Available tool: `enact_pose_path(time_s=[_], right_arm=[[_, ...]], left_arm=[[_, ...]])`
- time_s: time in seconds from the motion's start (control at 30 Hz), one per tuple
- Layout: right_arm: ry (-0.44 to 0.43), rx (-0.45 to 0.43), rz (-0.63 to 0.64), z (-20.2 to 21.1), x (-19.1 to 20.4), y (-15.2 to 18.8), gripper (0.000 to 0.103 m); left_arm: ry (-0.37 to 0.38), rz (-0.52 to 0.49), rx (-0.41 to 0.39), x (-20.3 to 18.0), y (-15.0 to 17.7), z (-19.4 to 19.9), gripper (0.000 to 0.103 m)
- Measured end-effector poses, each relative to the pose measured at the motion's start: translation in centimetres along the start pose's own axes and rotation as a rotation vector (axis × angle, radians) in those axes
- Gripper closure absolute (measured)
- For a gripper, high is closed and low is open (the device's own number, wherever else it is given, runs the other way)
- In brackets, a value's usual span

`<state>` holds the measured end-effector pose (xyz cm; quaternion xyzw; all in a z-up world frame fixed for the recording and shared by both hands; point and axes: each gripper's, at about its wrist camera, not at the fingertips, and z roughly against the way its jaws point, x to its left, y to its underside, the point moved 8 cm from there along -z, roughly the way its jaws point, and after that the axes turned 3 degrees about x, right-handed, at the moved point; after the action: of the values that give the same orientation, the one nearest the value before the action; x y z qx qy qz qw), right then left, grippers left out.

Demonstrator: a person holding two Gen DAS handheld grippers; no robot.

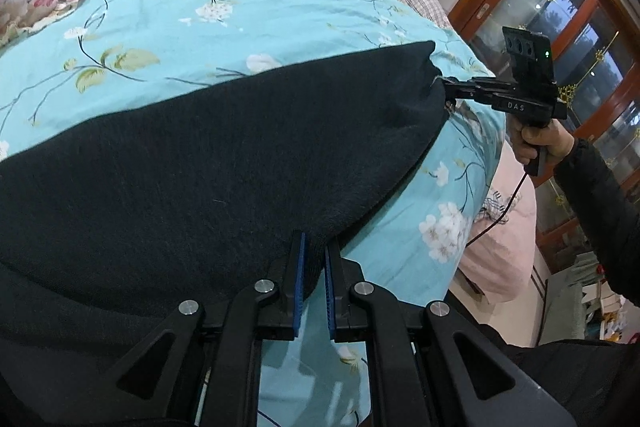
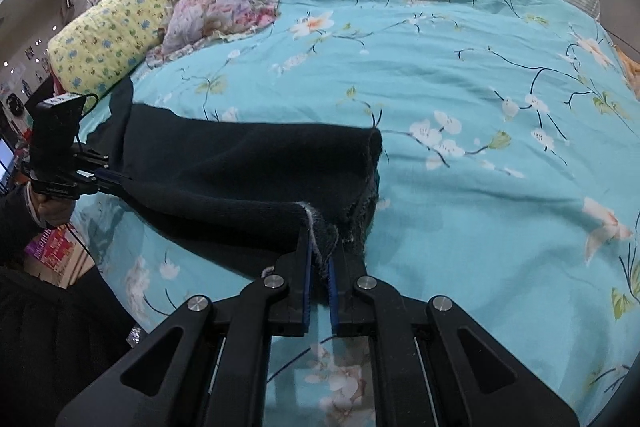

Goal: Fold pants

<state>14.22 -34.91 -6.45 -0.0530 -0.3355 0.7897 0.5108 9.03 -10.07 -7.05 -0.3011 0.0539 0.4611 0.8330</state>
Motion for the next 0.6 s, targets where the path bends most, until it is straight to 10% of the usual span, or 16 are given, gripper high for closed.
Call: enact_pose_path(time_s=[0.27,0.37,0.6], right_arm=[[0.055,0.034,-0.029,0.3,0.2,0.6,0.085],[0.088,0.016,-0.082,1.3,0.1,0.5,0.050],[0.010,-0.153,-0.165,4.1,3.3,-1.8,0.047]], left_arm=[[0.023,0.048,0.002,0.1,0.7,-0.4,0.070],[0.026,0.078,-0.024,0.2,1.0,0.5,0.057],[-0.046,0.229,-0.113,2.7,2.3,3.8,0.047]])
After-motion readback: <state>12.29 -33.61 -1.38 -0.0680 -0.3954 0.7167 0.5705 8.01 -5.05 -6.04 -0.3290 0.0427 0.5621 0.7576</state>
